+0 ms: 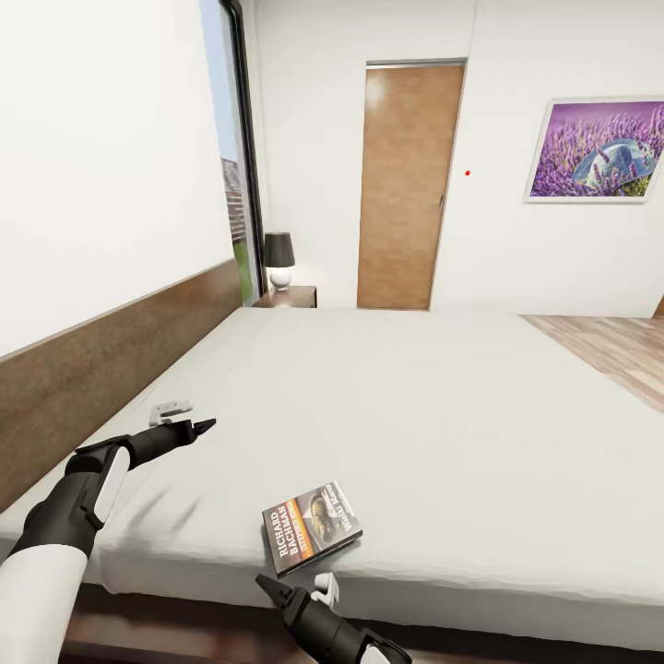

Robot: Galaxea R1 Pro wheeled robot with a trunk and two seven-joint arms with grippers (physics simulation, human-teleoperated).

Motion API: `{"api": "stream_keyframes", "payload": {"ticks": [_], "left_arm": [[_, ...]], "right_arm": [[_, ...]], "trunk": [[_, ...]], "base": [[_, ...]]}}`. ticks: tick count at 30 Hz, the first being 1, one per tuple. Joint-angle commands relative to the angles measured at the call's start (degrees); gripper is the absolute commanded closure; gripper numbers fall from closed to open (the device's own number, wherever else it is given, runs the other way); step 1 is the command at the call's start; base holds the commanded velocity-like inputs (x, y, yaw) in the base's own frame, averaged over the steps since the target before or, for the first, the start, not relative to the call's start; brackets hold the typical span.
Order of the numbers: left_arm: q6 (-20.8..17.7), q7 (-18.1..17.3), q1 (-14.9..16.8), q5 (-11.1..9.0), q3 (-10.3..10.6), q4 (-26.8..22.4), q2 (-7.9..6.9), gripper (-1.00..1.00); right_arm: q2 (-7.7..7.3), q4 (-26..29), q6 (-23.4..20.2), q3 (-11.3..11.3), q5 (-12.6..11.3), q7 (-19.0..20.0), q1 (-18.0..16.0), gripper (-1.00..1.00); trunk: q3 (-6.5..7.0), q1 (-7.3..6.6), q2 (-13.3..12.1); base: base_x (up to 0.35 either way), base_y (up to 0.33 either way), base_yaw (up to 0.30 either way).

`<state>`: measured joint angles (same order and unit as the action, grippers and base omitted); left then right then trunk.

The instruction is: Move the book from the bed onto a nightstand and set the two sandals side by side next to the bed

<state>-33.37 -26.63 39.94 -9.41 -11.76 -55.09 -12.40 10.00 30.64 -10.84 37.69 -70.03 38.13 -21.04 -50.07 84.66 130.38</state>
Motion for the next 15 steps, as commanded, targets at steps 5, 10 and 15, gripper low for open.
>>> {"api": "stream_keyframes", "payload": {"ticks": [5,10,15], "left_arm": [[-0.5,-0.1,0.0,-0.3,-0.1,-0.1,0.0,-1.0],[-0.5,-0.1,0.0,-0.3,-0.1,-0.1,0.0,-1.0],[-0.5,-0.1,0.0,-0.3,-0.1,-0.1,0.0,-1.0]], "right_arm": [[0.0,-0.1,0.4,0.1,-0.6,0.1,-0.1,-1.0],[0.0,0.0,0.9,0.1,-0.6,0.0,-0.1,-1.0],[0.0,0.1,1.2,0.1,-0.6,-0.3,-0.1,-1.0]], "trunk": [[-0.06,-0.01,0.0],[-0.06,-0.01,0.0],[-0.06,-0.01,0.0]], "base": [[0.0,0.0,0.0],[0.0,0.0,0.0],[0.0,0.0,0.0]]}}
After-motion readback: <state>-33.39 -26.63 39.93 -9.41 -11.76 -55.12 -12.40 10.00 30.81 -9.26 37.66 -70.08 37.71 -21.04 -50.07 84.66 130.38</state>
